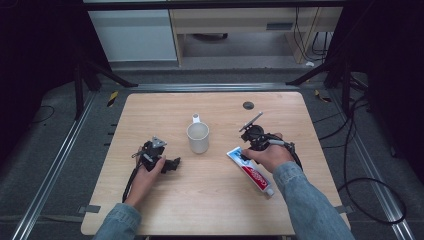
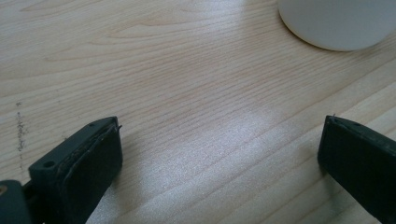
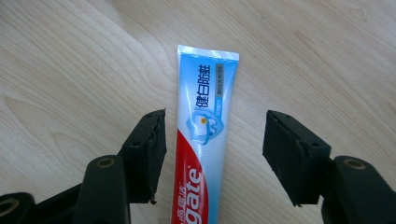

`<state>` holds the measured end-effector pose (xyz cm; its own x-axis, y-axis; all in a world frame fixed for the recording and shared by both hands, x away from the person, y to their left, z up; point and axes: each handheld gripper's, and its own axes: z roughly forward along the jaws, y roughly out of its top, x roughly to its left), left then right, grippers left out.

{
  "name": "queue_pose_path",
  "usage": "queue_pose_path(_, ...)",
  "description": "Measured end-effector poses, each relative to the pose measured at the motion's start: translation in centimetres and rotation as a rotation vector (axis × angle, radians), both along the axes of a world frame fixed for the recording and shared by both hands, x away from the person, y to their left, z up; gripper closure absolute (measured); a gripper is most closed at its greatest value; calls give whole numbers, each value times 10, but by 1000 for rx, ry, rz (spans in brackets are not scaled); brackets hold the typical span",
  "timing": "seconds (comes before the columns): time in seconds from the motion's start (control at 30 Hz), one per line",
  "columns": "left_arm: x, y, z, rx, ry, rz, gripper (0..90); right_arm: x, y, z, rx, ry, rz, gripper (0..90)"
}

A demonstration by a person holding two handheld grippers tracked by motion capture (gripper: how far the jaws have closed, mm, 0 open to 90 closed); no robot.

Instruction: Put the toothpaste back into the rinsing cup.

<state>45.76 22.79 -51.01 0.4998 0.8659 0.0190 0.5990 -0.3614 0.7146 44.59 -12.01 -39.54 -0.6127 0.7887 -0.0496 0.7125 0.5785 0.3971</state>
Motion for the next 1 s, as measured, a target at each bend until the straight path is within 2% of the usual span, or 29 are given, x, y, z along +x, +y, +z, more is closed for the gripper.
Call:
queue_pose_path(0.37,-3,1,0,7,2,-5,0,5,5,-18,0,47,-10,417)
queue_pose_path(0.5,-5,1,0,9,2,8,0,7,7,-25,2,60,-10,424)
queue_pose_path(0.53,-6,0,0,8,2,16,0,8,8,-31,-11,66,-8,426)
queue_pose_path(0.63,-6,0,0,9,1,9,0,9,9,-36,-16,71,-18,429)
queue_pose_path(0.73,-6,0,0,9,2,9,0,10,10,-44,-13,103,-25,434)
queue_pose_path(1.0,-6,0,0,9,2,8,0,14,11,-55,-27,128,-32,428)
